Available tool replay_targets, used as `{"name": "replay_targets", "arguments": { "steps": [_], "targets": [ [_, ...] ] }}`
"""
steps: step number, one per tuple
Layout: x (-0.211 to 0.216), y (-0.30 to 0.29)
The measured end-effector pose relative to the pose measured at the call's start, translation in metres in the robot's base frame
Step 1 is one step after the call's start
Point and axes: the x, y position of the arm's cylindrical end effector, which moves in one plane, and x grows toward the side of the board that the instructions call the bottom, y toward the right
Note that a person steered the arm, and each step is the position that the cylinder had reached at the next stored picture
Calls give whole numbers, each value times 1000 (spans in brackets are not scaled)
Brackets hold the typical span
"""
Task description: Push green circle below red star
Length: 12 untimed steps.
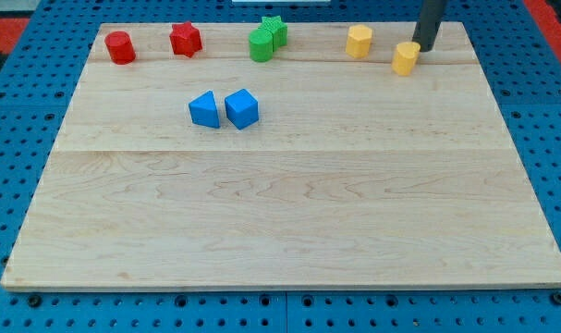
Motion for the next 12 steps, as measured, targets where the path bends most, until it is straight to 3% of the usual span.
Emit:
{"name": "replay_targets", "arguments": {
  "steps": [8, 10, 12],
  "targets": [
    [-10, -10],
    [-65, -13],
    [-65, -131]
  ]
}}
